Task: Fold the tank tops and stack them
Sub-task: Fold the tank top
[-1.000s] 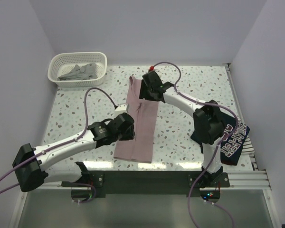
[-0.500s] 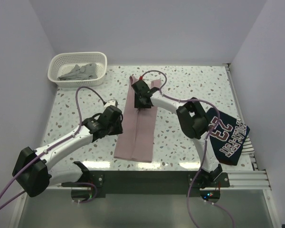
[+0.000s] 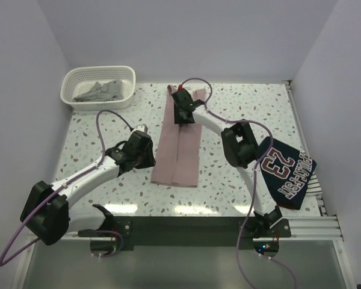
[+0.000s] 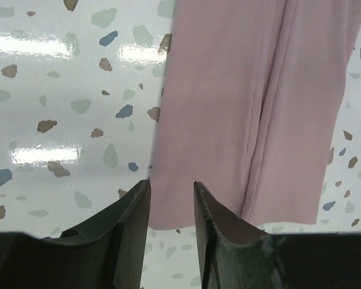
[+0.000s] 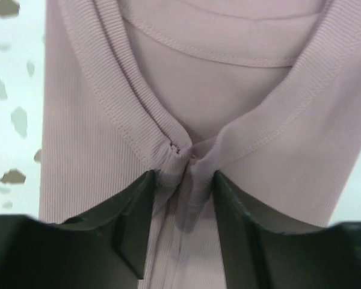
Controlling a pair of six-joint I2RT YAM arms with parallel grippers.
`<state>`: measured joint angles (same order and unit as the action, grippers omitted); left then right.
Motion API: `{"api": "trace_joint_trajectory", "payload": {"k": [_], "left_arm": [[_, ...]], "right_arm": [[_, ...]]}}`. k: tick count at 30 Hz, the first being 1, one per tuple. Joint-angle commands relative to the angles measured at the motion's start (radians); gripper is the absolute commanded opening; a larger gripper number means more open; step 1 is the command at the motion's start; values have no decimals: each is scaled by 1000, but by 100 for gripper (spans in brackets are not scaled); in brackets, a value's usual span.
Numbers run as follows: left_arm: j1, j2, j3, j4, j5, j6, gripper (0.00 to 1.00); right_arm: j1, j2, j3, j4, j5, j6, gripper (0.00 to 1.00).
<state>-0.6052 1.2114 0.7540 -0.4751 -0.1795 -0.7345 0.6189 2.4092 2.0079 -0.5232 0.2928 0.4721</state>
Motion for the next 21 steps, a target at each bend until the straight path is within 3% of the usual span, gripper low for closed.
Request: {"api": "trace_joint_trajectory", "payload": {"k": [1,2,5,10,14,21], "left_arm": [[38,59,-15,113,73,32,40],[48,94,-16,142,92,32,40],[61,147,-24,202,147,26,46],[68,181,-31,227,201,15,47],[68,142,-53,225,193,20,50],[71,128,-110,228,204,38,51]], "right_arm": [[-62,68,66,40,-67,-88,50],[-70,79,96,49,-92,-114,58],[-76,125,185,52,-109,-165,68],[-82,122,241,52,-115,-201,75],[-82,-26,166,74,-81,-188,86],[-79,-316,-24,-15,-6,-78,87]]}}
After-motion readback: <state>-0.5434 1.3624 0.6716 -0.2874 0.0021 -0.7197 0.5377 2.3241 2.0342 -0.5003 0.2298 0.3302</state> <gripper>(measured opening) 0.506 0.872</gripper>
